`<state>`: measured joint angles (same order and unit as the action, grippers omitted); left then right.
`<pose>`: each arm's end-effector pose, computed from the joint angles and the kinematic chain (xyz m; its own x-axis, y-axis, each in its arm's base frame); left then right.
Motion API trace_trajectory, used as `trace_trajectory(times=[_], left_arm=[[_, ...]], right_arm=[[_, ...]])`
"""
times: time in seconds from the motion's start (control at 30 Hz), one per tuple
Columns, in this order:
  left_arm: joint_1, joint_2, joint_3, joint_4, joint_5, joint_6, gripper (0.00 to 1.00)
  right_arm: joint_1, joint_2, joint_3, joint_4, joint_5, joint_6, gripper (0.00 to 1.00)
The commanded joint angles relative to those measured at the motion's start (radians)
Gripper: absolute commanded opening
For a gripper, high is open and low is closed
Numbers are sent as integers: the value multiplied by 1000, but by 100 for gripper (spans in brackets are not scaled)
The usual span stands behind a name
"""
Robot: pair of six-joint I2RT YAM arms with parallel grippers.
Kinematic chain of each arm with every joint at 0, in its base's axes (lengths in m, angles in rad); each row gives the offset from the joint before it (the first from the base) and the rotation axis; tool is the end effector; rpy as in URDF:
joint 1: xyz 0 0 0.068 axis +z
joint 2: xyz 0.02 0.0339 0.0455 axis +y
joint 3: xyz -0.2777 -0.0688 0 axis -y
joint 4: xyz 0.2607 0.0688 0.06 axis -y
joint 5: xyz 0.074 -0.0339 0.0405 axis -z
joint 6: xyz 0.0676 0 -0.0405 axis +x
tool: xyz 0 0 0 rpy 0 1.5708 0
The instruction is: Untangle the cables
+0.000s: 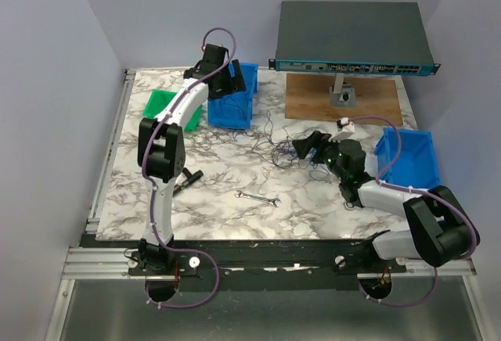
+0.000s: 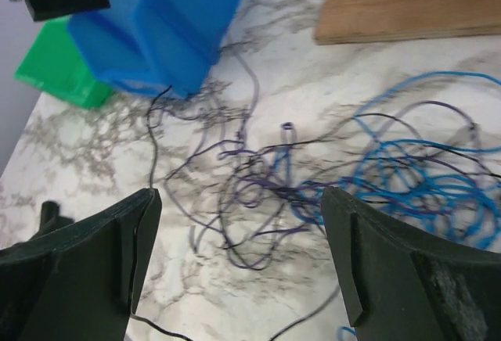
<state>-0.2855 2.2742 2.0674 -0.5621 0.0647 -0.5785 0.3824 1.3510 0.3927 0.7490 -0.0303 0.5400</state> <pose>0.5445 -0.1644 0.2321 -0.7367 -0.3524 -0.5772 -0.0922 0.8978 -0.4306 0.2747 0.1127 0.1763 -0.3712 0.4046 -0.8358 -0.2444 0.8258 0.5083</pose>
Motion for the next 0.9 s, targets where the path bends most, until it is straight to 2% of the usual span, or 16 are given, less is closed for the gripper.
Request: trace_trajectory(times=[0.0,0.27,0.33,0.4,0.47,0.57,0.67,0.87], left_arm=[[-31,-270,-161,75,38,46,98],[-114,-693,-707,344,57,63,98],[-143,-765,-841,426,85,62,99],[-182,-804,-945,488,98,60,99],[-234,-804,-1007,527,91,75,98],[-318,-773,-1024,546,53,128,98],[-382,-770,-1044,603,-16,176,97],[-418,-787,-1209,888,22,203,97]], right_arm=[[99,0,52,-54,83,-110,90],[137,-4,48,-7,5,-135,79],[142,-4,49,-9,12,-133,80],[142,3,62,-43,87,-124,85],[142,14,85,-113,224,-95,88],[142,30,123,-216,394,-63,88],[142,43,143,-253,453,-67,86],[102,61,141,-300,518,-3,76]])
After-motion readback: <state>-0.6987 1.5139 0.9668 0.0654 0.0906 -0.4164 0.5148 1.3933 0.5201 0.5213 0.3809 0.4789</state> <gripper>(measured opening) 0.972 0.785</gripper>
